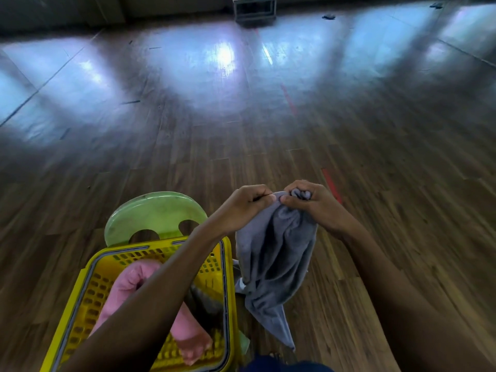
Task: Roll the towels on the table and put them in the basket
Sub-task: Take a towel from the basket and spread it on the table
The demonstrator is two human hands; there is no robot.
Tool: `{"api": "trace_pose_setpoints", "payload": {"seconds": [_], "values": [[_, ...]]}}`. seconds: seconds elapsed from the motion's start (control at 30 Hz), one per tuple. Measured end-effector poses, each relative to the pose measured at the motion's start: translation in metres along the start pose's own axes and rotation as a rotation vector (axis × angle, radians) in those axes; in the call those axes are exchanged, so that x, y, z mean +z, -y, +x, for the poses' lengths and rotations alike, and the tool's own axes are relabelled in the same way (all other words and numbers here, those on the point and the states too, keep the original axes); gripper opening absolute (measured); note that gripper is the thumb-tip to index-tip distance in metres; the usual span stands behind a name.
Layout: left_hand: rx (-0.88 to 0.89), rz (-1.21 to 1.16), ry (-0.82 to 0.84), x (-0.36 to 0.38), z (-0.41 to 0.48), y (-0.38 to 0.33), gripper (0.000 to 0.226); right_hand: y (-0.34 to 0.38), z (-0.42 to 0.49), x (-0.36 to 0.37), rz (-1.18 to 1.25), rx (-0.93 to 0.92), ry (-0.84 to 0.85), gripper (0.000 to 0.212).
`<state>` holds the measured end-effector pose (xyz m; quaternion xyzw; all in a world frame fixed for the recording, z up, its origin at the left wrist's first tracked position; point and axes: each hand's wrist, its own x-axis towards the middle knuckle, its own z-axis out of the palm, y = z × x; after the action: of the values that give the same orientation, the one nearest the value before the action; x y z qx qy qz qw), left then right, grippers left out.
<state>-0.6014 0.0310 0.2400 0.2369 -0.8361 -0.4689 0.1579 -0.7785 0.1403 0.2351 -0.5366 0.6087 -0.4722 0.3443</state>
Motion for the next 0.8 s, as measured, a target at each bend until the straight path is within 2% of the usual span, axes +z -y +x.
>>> {"api": "trace_pose_setpoints", "payload": {"seconds": [0.13, 0.3, 0.43, 0.5, 0.57, 0.63, 0.73, 0.8], "values": [[-0.098, -0.043, 0.024, -0.002, -0.002, 0.012, 0.026, -0.001, -0.01, -0.022, 0.009, 0.051, -0.031, 0.015], [-0.098, -0.058, 0.038, -0.003, -0.009, 0.017, 0.025, 0.0, -0.027, -0.045, -0.05, 0.142, -0.169, 0.016], [0.03, -0.064, 0.066, 0.016, 0.002, -0.006, 0.024, 0.012, -0.043, -0.04, -0.067, 0.27, 0.006, 0.031], [0.107, -0.1, 0.104, 0.026, 0.009, -0.021, 0.027, 0.015, -0.051, -0.032, -0.035, 0.239, -0.037, 0.018], [0.156, -0.109, 0.151, 0.032, 0.012, -0.028, 0.027, 0.018, -0.062, -0.033, 0.01, 0.188, -0.164, 0.007], [0.169, -0.107, 0.197, 0.032, 0.012, -0.029, 0.027, 0.024, -0.078, -0.038, 0.029, 0.204, -0.23, 0.009], [0.217, -0.155, 0.293, 0.035, 0.008, -0.038, 0.024, 0.037, -0.099, -0.029, -0.018, 0.324, -0.124, 0.025], [0.279, -0.165, 0.358, 0.04, 0.006, -0.05, 0.021, 0.041, -0.109, -0.016, -0.013, 0.345, -0.139, 0.016]]}}
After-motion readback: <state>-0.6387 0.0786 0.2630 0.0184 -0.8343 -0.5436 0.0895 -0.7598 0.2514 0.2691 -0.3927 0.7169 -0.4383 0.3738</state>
